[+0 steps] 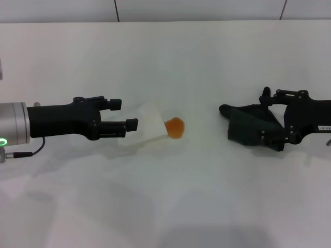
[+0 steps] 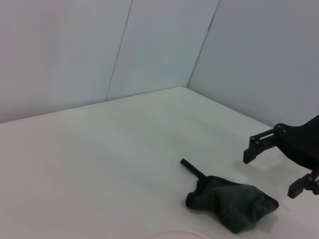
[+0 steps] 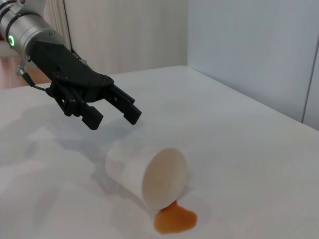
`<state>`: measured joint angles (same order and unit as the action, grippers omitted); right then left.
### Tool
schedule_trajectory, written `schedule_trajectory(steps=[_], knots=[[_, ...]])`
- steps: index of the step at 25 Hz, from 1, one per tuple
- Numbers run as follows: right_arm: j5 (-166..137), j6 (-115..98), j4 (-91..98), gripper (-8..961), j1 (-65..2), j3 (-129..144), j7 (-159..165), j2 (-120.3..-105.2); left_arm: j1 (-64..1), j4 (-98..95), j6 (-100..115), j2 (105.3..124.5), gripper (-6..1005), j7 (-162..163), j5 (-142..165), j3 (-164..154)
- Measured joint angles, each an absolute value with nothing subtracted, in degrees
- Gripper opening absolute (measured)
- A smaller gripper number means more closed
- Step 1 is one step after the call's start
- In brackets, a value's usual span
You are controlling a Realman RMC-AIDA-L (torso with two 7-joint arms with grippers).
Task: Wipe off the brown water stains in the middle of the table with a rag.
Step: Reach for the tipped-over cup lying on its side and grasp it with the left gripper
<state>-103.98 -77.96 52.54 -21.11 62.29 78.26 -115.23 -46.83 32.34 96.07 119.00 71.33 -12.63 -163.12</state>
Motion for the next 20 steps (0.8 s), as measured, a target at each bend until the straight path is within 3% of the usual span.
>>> schedule_trajectory(steps=[11, 20], knots=[[-103.7, -78.0, 52.6, 870, -21.0, 62.3, 78.4, -115.22, -47.8, 35.2, 102.0, 118.66, 840, 73.9, -12.5, -163.1], [-103.6, -77.9, 52.6, 869, -21.4, 62.3, 78.3, -115.25, -56.6, 53.1, 109.3, 116.09, 839, 82.3, -3.1, -163.2]])
